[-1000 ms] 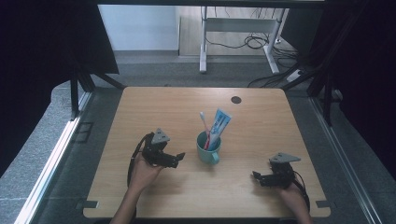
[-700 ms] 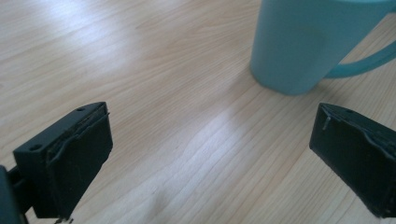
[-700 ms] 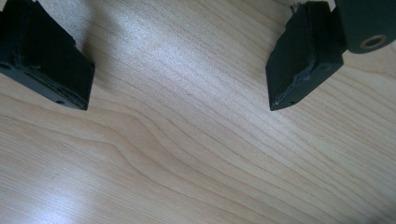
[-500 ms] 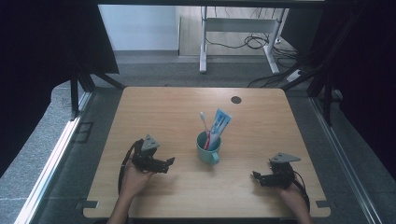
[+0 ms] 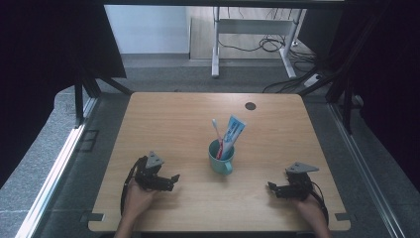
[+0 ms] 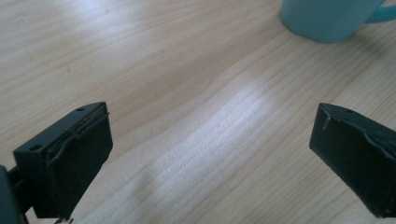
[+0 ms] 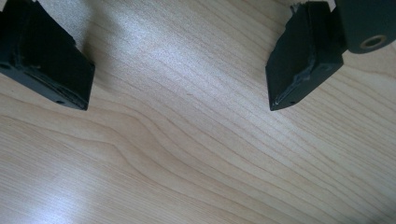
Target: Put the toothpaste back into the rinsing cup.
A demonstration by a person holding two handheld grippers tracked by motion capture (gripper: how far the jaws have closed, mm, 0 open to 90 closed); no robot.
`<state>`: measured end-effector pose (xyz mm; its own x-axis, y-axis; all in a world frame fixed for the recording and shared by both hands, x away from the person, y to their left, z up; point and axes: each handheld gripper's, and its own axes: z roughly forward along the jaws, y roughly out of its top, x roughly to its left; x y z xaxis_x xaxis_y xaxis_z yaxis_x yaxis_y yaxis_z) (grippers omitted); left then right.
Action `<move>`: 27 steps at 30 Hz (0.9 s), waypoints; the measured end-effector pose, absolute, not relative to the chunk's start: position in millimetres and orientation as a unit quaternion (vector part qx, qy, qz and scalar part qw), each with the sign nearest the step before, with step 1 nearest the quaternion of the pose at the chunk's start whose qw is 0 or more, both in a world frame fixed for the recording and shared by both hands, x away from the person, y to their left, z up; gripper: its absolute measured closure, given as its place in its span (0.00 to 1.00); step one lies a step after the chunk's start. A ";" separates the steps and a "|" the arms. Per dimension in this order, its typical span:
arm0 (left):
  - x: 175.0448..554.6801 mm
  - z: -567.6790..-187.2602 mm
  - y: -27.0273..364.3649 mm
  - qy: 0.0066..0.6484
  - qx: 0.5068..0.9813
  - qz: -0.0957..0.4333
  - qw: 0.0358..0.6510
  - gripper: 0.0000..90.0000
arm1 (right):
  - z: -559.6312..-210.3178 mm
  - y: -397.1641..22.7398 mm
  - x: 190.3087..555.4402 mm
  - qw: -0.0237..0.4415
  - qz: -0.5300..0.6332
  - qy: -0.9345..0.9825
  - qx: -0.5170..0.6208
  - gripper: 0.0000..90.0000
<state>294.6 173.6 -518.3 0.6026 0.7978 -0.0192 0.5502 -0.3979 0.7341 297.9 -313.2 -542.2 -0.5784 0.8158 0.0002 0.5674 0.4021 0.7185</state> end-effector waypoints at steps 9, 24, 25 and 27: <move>289.7 -533.8 170.2 0.411 0.834 0.168 0.327 0.00 | -542.2 -312.9 297.9 0.179 0.347 0.817 0.424 0.08; 287.4 -545.7 169.2 0.421 0.835 0.148 0.322 0.00 | -542.2 -312.9 297.9 0.179 0.346 0.817 0.424 0.08; 287.3 -545.8 169.1 0.421 0.835 0.148 0.322 0.00 | -542.2 -312.9 297.9 0.179 0.346 0.817 0.424 0.08; 287.1 -545.8 169.2 0.422 0.834 0.148 0.322 0.00 | -542.2 -313.0 297.8 0.179 0.346 0.817 0.424 0.08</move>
